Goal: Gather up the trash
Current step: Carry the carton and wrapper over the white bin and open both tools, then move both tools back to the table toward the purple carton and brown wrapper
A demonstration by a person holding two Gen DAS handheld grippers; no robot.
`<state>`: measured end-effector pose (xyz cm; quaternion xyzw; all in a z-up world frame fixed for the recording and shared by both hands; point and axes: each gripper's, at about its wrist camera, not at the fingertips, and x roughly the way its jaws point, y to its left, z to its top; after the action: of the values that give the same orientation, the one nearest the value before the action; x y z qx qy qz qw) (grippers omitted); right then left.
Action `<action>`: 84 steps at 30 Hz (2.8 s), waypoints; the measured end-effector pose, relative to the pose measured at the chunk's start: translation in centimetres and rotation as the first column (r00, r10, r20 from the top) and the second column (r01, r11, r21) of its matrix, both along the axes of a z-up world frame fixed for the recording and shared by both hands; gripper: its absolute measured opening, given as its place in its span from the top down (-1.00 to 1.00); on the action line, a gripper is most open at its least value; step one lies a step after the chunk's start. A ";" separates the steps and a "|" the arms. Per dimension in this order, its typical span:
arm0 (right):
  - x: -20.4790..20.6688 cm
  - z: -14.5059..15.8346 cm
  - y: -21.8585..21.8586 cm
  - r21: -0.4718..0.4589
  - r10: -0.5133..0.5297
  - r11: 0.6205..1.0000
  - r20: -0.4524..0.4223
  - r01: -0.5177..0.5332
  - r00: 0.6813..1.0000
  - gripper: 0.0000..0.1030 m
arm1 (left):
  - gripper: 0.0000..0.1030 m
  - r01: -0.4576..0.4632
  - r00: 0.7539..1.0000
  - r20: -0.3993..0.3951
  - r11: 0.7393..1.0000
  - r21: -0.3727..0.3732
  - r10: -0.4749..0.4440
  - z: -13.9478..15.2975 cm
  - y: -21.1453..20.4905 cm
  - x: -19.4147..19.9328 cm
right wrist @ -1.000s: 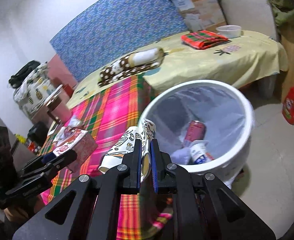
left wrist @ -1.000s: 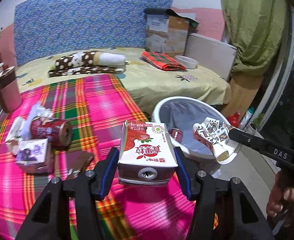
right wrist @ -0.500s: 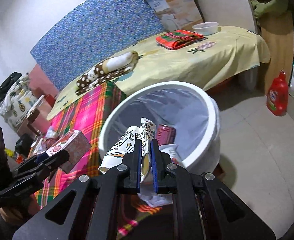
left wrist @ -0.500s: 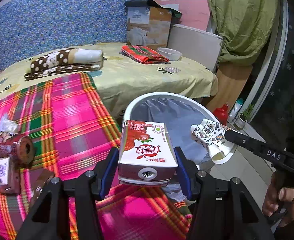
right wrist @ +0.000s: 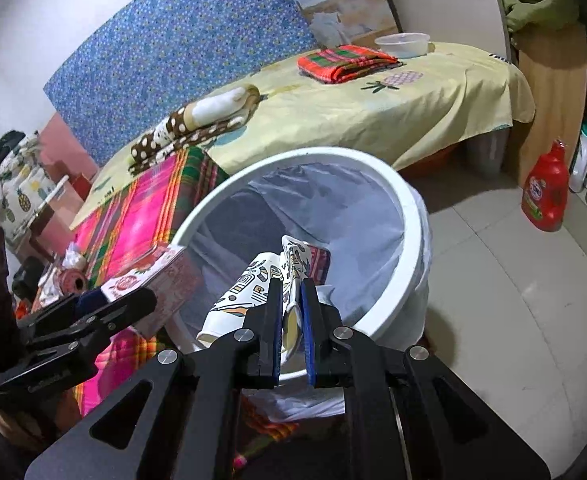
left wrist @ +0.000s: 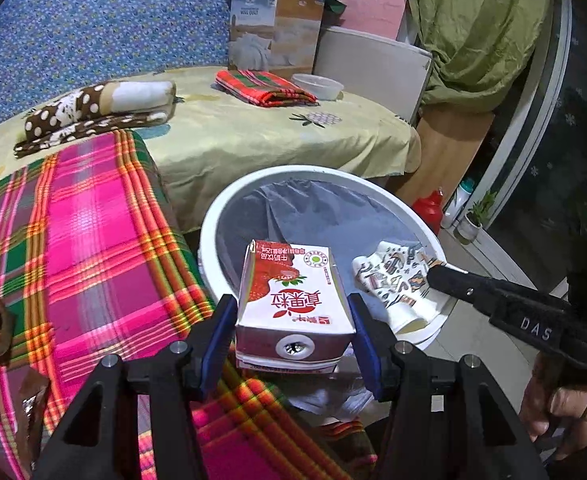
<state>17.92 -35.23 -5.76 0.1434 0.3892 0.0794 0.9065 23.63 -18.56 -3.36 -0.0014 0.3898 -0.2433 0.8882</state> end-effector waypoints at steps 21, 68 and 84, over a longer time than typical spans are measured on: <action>-0.8 0.7 0.0 -0.008 0.012 1.000 0.005 -0.012 1.000 0.45 | -0.28 0.015 1.000 0.008 0.999 -0.036 -0.015 0.6 0.3 -0.3; -4.6 2.4 12.6 0.013 0.344 0.939 0.052 -0.345 0.938 0.43 | -0.28 -0.334 0.939 0.075 0.942 -0.028 0.335 1.0 17.3 -9.5; -4.1 1.7 15.2 0.022 0.387 0.921 0.021 -0.388 0.922 0.43 | -0.28 -0.459 0.887 0.058 0.888 -0.011 0.459 0.2 22.0 -9.0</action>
<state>13.86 -20.06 -4.06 0.0746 0.4013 0.2632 0.8741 14.64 3.46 -3.19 -0.0847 0.3523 -0.0259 0.9317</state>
